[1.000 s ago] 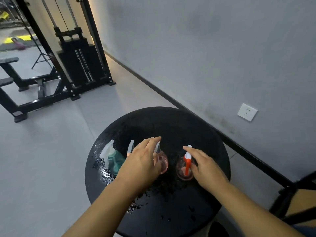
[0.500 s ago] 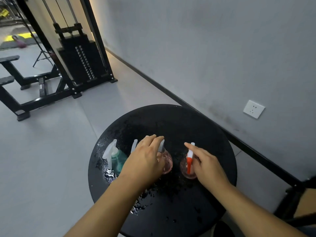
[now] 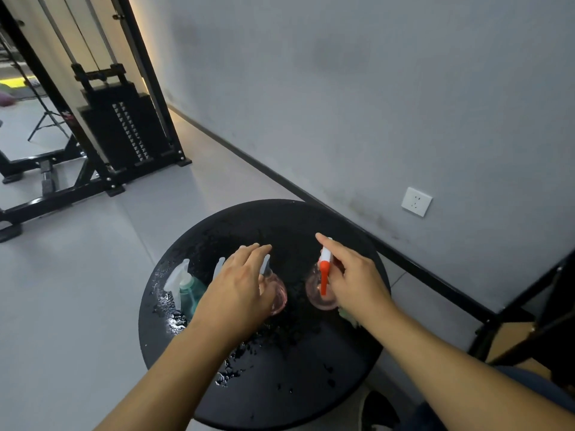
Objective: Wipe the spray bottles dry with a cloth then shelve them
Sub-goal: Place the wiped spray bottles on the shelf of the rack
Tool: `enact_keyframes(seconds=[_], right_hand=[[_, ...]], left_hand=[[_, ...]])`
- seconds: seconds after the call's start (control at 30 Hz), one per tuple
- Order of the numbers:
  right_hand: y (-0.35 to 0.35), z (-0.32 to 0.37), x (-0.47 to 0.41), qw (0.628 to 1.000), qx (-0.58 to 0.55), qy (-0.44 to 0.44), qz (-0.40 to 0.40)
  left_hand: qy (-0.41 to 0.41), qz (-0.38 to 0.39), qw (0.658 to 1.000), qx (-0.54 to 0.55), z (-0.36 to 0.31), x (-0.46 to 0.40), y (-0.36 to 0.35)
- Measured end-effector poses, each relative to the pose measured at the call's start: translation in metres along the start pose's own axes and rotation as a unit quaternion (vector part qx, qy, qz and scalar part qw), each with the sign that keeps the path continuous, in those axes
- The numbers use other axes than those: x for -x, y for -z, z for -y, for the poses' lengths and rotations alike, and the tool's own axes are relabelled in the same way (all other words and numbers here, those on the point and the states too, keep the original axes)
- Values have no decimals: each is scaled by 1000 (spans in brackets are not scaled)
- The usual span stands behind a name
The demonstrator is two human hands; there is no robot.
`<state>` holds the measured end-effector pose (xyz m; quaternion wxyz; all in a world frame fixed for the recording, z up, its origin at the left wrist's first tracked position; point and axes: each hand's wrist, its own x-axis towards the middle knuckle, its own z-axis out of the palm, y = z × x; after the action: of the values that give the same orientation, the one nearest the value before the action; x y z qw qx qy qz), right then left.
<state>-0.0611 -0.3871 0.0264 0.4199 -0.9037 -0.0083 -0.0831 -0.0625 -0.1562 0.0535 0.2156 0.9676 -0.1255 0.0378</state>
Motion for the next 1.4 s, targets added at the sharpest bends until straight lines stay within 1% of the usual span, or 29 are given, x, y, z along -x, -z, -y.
enact_keyframes(seconds=[0.27,0.43,0.57,0.7,0.8,1.0,1.2,1.3,1.4], right_hand=[[78,37,40,997,0,30,-66],[131,52,76,990,-38,33,-130],[165,51,110,986,-43,29,-160],[198,37,142,983,-30,8,-183],[222,27,167,980,-29,-11,-196],[271,-5,223,968,-23,-52,-244],[327,-48,277,947,-13,-93,-306],[351,-76,301,933,-7,-128,-336],[370,-108,319,916,-13,-166,-364]], left_hand=[[-44,-28,999,-1,-61,23,35],[-106,-41,993,-5,-111,40,54],[-147,-43,988,5,-152,53,59],[-172,-39,984,20,-190,67,56],[-207,-29,977,27,-221,78,52],[-265,15,963,49,-288,91,27],[-330,43,941,61,-359,103,-11],[-364,59,927,71,-393,108,-32],[-380,79,918,74,-420,106,-54]])
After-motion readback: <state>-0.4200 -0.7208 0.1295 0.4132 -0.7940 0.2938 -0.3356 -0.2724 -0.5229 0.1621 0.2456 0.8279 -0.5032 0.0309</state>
